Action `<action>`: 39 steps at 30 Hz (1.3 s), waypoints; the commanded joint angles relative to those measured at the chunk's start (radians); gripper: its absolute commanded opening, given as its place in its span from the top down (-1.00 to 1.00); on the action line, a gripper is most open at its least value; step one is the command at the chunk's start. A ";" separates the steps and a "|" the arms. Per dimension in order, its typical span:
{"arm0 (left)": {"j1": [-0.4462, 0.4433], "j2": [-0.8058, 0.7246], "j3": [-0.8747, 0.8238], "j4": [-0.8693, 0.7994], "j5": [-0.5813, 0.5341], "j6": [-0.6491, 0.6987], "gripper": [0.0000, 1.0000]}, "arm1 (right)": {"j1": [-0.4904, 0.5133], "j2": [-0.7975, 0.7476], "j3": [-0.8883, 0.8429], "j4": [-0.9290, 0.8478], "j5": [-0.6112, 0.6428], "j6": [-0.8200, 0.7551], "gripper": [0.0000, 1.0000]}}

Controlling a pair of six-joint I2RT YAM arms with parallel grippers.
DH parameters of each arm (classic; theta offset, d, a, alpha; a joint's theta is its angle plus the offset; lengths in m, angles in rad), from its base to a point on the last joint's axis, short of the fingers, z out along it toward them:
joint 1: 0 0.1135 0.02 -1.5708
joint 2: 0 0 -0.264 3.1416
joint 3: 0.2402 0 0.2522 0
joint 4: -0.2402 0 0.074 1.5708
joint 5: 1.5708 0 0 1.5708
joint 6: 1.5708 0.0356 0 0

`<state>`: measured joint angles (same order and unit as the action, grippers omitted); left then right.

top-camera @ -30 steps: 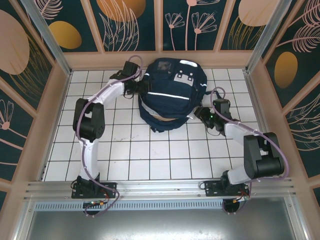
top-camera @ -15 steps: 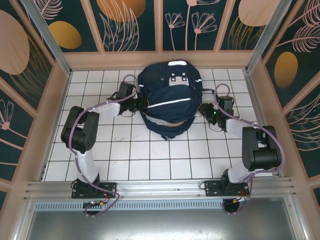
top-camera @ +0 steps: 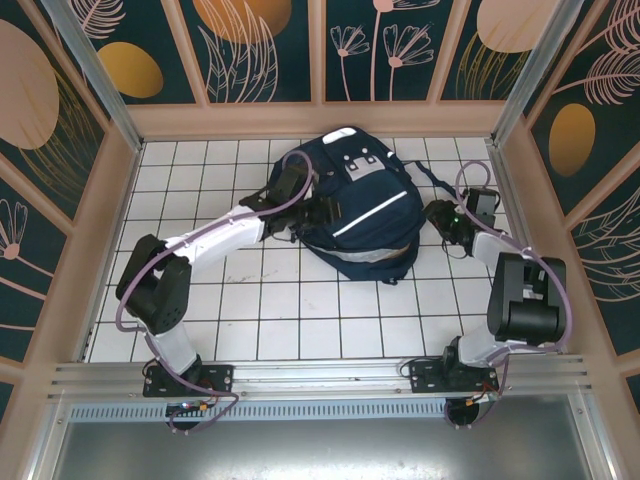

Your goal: Pack the student bag

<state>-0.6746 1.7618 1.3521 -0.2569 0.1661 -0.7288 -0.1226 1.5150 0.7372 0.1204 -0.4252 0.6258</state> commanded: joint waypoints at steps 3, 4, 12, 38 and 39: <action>-0.106 0.103 0.242 -0.211 -0.072 0.338 -0.01 | -0.038 -0.118 -0.069 -0.030 -0.016 0.006 0.10; -0.129 0.138 0.302 -0.231 -0.087 0.388 -0.02 | -0.044 -0.134 -0.079 -0.031 -0.019 0.010 0.09; -0.259 0.373 0.595 -0.366 -0.177 0.667 -0.01 | -0.083 -0.209 -0.130 -0.042 -0.044 0.035 0.04; -0.265 0.357 0.688 -0.305 -0.552 0.737 1.00 | -0.111 -0.027 -0.154 0.255 -0.248 0.233 0.10; -0.257 0.346 0.702 -0.306 -0.548 0.727 1.00 | -0.110 -0.004 -0.154 0.290 -0.258 0.258 0.09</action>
<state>-0.9733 2.2108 2.0003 -0.6056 -0.2871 0.0219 -0.2276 1.4715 0.5999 0.2607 -0.6170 0.7895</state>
